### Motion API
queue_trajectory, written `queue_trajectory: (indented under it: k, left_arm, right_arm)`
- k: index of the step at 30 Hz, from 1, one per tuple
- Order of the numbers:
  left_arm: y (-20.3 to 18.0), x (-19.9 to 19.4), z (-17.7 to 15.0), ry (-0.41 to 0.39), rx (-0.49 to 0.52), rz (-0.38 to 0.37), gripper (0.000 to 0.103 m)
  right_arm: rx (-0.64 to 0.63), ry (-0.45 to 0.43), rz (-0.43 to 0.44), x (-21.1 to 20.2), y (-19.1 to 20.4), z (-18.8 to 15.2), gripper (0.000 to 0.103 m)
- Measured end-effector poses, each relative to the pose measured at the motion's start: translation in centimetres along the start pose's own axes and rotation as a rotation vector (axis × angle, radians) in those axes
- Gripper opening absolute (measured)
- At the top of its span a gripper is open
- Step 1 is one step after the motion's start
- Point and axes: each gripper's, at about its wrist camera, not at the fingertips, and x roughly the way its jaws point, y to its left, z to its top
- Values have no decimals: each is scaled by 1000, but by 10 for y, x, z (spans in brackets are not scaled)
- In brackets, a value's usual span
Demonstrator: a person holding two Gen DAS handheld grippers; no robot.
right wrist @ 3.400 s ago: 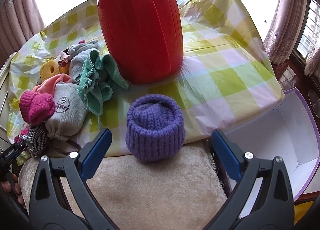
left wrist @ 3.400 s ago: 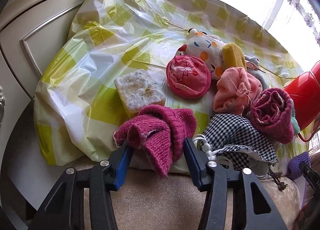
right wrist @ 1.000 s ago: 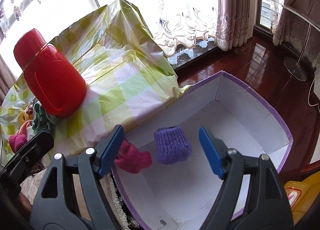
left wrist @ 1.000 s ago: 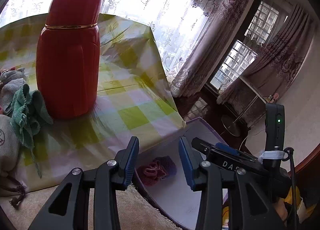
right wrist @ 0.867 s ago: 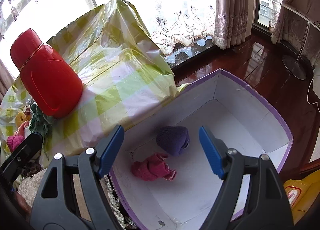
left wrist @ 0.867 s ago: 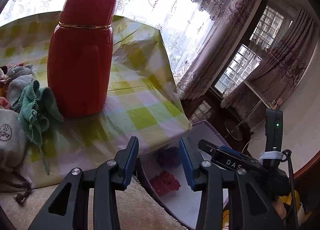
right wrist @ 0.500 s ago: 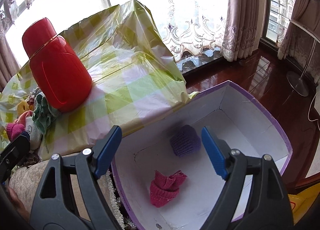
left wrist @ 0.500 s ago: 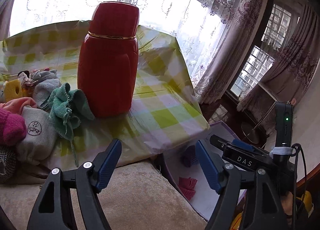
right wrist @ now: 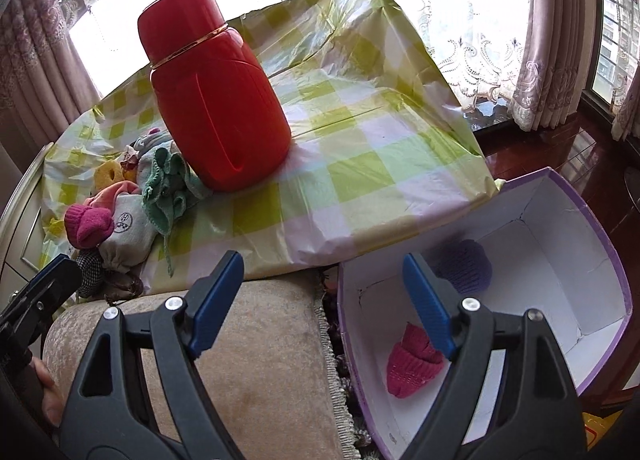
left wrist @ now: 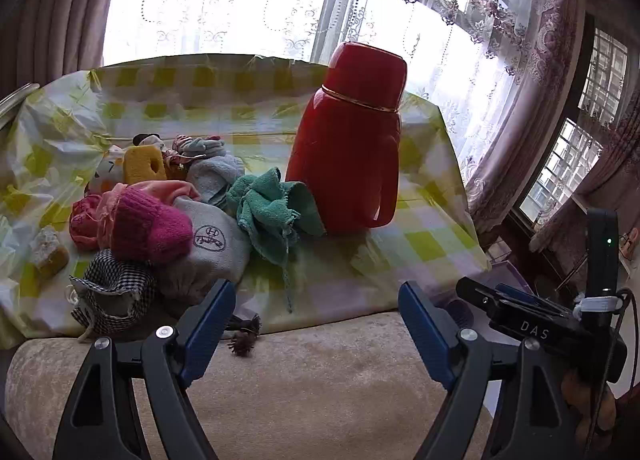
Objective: Organize soft objects
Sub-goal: 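Move both open tools back over the pile of soft items, then grasp the checkered drawstring bag with the left tool while the right grasps the pink knit mitten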
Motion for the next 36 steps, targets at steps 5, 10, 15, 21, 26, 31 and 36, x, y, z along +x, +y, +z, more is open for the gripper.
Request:
queue_trajectory:
  k: [5, 10, 15, 21, 26, 31, 36]
  left_arm:
    - [29, -10, -3, -8, -39, 41, 85]
    - [62, -17, -7, -16, -102, 65, 84]
    - [96, -22, -8, -17, -174, 101, 84]
    - [136, -20, -9, 8, -274, 116, 84]
    - [166, -8, -12, 69, -375, 91, 84]
    - [181, 6, -12, 129, -401, 92, 85]
    - [194, 22, -17, 189, -469, 25, 85]
  right_arm:
    - [-54, 13, 48, 3, 28, -3, 84]
    - [-128, 15, 67, 5, 57, -7, 84]
    - [-202, 32, 78, 11, 85, -9, 84]
    - [-266, 47, 115, 18, 113, -8, 84]
    - [-327, 42, 155, 23, 140, -7, 84]
    - [-391, 42, 193, 31, 168, -4, 84]
    - [-457, 49, 244, 42, 199, -1, 84]
